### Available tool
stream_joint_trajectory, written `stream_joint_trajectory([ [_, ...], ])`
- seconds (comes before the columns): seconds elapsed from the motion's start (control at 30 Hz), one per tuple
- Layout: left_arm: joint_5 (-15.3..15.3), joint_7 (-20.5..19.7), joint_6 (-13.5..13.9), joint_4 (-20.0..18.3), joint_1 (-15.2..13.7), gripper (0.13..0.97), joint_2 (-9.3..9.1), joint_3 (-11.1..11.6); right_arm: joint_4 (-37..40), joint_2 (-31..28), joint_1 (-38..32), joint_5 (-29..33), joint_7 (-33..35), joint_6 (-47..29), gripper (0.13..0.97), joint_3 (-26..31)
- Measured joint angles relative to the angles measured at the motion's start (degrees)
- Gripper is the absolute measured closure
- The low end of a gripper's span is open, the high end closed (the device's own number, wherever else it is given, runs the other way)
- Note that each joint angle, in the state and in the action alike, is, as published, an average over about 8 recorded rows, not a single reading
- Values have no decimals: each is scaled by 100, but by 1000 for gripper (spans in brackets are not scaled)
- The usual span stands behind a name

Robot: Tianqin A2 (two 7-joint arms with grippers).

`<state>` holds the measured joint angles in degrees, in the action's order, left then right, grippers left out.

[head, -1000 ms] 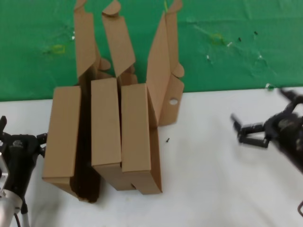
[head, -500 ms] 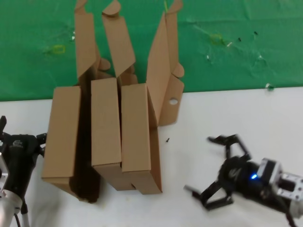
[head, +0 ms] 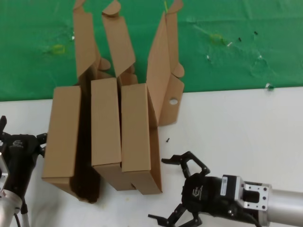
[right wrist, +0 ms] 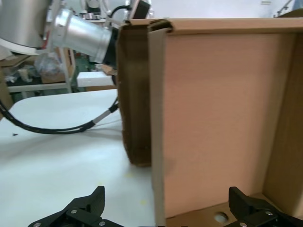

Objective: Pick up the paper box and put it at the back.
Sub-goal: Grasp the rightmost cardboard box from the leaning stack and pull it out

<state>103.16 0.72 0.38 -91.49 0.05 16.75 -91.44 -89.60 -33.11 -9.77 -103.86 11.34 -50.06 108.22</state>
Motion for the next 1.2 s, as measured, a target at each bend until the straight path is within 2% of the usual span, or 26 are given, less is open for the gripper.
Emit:
stream_joint_trajectory([
  [0.33, 0, 0, 0, 0, 0, 132, 0, 0, 2, -14, -15, -49, 55, -62, 216, 46],
  [0.6, 0, 0, 0, 0, 0, 132, 0, 0, -75, -70, 77, -234, 151, -151, 364, -69],
  [0.73, 0, 0, 0, 0, 0, 132, 0, 0, -136, -84, 117, -320, 197, -211, 364, -104],
  [1.0, 0, 0, 0, 0, 0, 132, 0, 0, -306, -137, 179, -337, 137, -211, 581, -101],
  [1.03, -1, 0, 0, 0, 0, 132, 0, 0, -333, -145, 189, -327, 119, -198, 581, -96],
  [1.2, -1, 0, 0, 0, 0, 132, 0, 0, -445, -186, 243, -292, 54, -142, 702, -84],
])
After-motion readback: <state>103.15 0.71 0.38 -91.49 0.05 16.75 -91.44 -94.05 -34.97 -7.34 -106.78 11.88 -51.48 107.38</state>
